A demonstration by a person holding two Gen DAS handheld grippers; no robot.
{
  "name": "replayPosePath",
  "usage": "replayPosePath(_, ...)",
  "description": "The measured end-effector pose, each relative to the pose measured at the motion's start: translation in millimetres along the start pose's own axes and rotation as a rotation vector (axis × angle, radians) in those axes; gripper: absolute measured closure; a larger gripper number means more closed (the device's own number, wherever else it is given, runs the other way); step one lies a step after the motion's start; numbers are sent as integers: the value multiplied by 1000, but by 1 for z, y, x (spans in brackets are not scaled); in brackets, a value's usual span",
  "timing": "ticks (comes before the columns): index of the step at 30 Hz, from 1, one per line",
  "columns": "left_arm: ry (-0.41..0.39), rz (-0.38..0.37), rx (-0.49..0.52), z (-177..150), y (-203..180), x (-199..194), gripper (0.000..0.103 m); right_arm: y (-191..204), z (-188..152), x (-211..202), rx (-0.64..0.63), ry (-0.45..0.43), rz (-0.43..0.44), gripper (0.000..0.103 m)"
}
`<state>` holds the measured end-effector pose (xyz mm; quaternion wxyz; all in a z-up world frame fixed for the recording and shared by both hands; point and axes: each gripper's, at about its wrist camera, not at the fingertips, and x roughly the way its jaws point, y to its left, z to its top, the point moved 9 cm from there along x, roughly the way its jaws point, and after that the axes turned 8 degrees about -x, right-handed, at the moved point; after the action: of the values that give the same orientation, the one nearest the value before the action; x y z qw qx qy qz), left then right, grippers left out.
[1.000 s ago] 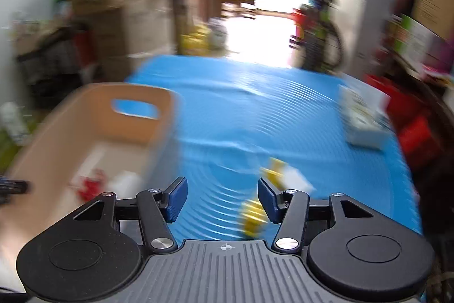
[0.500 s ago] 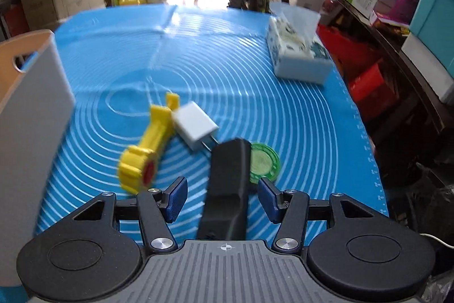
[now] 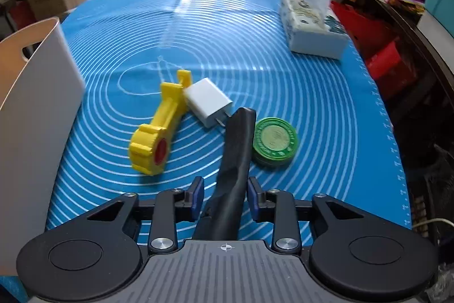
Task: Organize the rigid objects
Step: 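Move the right gripper to the black remote and grasp it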
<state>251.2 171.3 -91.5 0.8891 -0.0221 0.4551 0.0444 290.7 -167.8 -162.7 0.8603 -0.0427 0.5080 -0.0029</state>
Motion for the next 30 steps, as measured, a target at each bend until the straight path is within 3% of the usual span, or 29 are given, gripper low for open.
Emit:
replayPosePath(12,2,-5,-9,0,1,-1,95,3,3,27,-18,26,-13,71)
replayPosePath(16,2,-6,-10,0,1,-1,95,3,3,24,-30,19,-37,77)
replayPosePath(30,2,-7,-12,1,3,0,95,19,32,-35,-19,-156,4,78)
